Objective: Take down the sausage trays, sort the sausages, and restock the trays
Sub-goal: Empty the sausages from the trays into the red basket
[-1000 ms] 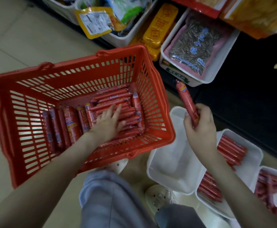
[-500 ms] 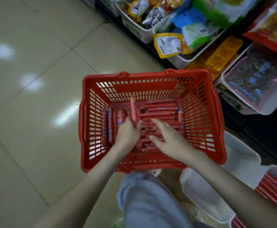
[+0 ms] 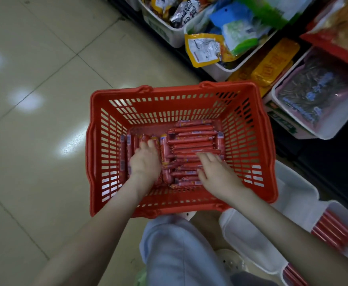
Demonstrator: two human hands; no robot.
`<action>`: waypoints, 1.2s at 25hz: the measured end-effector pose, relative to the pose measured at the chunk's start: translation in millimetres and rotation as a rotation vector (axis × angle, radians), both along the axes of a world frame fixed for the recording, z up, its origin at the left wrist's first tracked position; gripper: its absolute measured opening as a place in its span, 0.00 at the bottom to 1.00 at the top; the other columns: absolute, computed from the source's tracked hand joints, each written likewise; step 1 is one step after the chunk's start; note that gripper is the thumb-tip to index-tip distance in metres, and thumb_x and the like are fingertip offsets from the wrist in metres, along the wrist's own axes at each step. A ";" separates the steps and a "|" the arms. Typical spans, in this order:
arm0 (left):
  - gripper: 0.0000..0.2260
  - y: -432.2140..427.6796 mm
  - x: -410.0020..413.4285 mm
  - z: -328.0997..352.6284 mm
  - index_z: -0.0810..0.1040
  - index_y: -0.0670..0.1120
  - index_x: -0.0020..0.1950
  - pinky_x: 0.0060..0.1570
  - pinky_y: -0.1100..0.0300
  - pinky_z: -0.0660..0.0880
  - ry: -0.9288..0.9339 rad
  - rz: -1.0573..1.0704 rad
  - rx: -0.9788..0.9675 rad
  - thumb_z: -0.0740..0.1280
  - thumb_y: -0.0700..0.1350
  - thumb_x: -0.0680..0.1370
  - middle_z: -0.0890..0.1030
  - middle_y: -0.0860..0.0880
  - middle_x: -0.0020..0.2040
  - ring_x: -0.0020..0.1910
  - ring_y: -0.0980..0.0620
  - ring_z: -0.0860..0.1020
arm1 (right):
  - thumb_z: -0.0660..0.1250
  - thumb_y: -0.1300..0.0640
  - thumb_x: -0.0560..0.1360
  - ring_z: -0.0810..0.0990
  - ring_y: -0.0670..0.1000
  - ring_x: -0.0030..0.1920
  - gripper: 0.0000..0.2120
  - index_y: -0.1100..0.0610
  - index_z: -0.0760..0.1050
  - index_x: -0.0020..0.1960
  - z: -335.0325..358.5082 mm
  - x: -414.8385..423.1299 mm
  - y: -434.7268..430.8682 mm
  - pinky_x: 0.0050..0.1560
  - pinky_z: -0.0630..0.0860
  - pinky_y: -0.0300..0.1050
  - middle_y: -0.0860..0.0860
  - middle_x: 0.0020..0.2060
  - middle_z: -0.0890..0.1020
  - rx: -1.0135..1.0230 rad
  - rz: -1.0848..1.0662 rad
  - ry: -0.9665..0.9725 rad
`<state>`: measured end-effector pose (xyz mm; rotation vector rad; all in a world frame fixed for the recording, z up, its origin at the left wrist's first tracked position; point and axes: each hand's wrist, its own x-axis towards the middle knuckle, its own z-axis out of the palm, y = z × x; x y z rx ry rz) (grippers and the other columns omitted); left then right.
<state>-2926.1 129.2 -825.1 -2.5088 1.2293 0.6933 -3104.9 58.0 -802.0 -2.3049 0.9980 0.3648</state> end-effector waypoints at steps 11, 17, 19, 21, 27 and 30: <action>0.14 -50.6 -223.3 63.1 0.78 0.41 0.54 0.46 0.53 0.71 0.250 -0.787 -0.813 0.64 0.45 0.71 0.79 0.43 0.51 0.45 0.43 0.79 | 0.61 0.63 0.71 0.76 0.59 0.53 0.17 0.65 0.73 0.59 24.5 -177.4 6.7 0.58 0.65 0.43 0.60 0.52 0.79 -0.363 -0.573 -0.295; 0.19 -29.8 -339.3 -9.0 0.79 0.40 0.56 0.50 0.51 0.78 0.488 -1.141 -0.583 0.73 0.38 0.66 0.80 0.41 0.54 0.49 0.43 0.81 | 0.63 0.66 0.75 0.71 0.59 0.60 0.22 0.62 0.67 0.68 -54.2 -347.5 76.3 0.62 0.67 0.52 0.59 0.60 0.74 -0.200 -1.078 -0.011; 0.19 -22.7 -354.5 -40.5 0.79 0.39 0.58 0.55 0.51 0.76 0.456 -1.282 -0.516 0.65 0.37 0.68 0.80 0.41 0.57 0.53 0.43 0.80 | 0.64 0.66 0.73 0.70 0.61 0.62 0.27 0.61 0.63 0.71 -90.9 -389.2 95.2 0.62 0.67 0.58 0.60 0.62 0.73 -0.074 -1.096 0.163; 0.21 -17.9 -359.8 -73.3 0.76 0.40 0.64 0.62 0.50 0.72 0.361 -1.423 -0.457 0.61 0.38 0.71 0.77 0.41 0.63 0.60 0.43 0.77 | 0.66 0.62 0.72 0.66 0.60 0.68 0.34 0.57 0.57 0.75 -120.8 -413.5 106.2 0.68 0.62 0.58 0.57 0.68 0.68 0.094 -1.005 0.298; 0.35 -18.9 -369.5 -119.2 0.47 0.49 0.78 0.72 0.46 0.47 0.246 -1.663 -0.306 0.64 0.42 0.76 0.46 0.43 0.76 0.76 0.43 0.54 | 0.74 0.51 0.68 0.61 0.55 0.71 0.46 0.56 0.50 0.76 -161.7 -424.6 101.9 0.71 0.58 0.52 0.54 0.72 0.60 0.043 -0.563 0.415; 0.33 -18.4 -379.2 -119.4 0.50 0.49 0.78 0.71 0.45 0.44 0.173 -1.727 -0.287 0.63 0.43 0.78 0.39 0.43 0.75 0.76 0.44 0.46 | 0.74 0.51 0.68 0.62 0.54 0.68 0.40 0.55 0.56 0.73 -162.3 -432.4 96.4 0.69 0.61 0.50 0.53 0.68 0.63 0.063 -0.481 0.381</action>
